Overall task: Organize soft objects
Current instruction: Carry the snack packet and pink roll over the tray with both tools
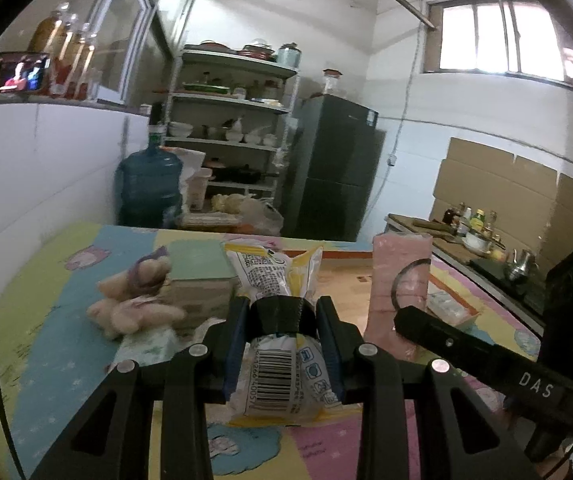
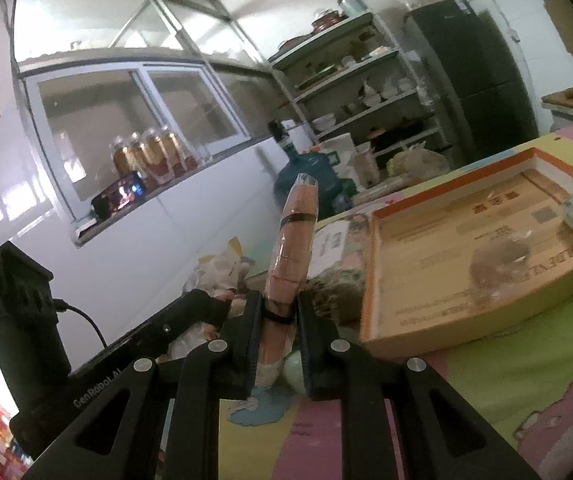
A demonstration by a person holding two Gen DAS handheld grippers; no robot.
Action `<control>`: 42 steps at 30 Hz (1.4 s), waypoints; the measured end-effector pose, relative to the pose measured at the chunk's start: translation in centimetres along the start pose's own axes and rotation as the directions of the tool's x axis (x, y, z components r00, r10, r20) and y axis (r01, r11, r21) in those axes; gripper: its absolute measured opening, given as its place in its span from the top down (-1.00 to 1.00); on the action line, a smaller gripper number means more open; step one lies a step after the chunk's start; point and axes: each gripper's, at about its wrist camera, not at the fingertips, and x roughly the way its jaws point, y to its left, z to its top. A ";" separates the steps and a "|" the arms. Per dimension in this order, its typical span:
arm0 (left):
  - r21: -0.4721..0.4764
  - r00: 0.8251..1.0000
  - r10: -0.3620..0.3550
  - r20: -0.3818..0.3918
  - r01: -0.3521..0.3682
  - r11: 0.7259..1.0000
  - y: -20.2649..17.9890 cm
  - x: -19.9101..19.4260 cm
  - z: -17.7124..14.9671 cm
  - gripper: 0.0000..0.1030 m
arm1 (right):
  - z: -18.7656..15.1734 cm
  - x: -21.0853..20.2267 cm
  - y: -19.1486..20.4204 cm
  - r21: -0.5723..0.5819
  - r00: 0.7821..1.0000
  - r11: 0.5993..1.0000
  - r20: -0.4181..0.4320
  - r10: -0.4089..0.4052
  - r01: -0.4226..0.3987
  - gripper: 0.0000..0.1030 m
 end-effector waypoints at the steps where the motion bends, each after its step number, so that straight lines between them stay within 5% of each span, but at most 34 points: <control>1: 0.005 1.000 -0.007 -0.001 0.007 1.000 -0.3 0.3 0.2 0.32 | 0.2 -0.3 -0.3 0.003 1.000 1.000 0.008 -0.007 0.007 0.66; 21: 0.026 0.989 -0.126 -0.073 0.128 0.991 -7.2 8.5 2.1 0.32 | 3.9 -7.0 -10.5 0.135 0.967 0.976 0.167 -0.192 0.171 0.67; 30: 0.027 0.984 -0.131 -0.123 0.135 0.990 -9.3 12.7 2.1 0.32 | 4.3 -7.9 -15.1 0.194 0.949 0.952 0.161 -0.270 0.237 0.66; 42: 0.023 0.971 -0.114 -0.211 0.121 0.992 -10.3 17.8 2.1 0.47 | 5.3 -6.0 -18.3 0.242 0.959 0.942 0.101 -0.264 0.234 0.66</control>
